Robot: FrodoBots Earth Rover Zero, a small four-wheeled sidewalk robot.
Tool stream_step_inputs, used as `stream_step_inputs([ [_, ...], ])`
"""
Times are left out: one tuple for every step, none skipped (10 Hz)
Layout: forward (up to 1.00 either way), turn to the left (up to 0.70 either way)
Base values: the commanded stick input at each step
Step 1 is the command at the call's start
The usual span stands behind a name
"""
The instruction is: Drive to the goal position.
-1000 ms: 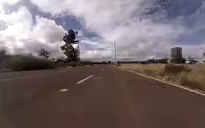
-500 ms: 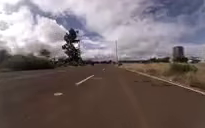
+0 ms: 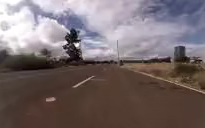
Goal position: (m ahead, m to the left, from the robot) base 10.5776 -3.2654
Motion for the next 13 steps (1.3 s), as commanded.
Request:
stream_step_inputs([
  [0.7, 0.0],
  [0.7, 0.0],
  [0.7, 0.0],
  [0.7, 0.0],
  [0.7, 0.0],
  [0.7, 0.0],
  [0.7, -0.07],
  [0.7, -0.27],
  [0.7, -0.35],
  [0.7, -0.35],
  [0.7, -0.35],
  [0.7, -0.35],
  [0.7, -0.12],
])
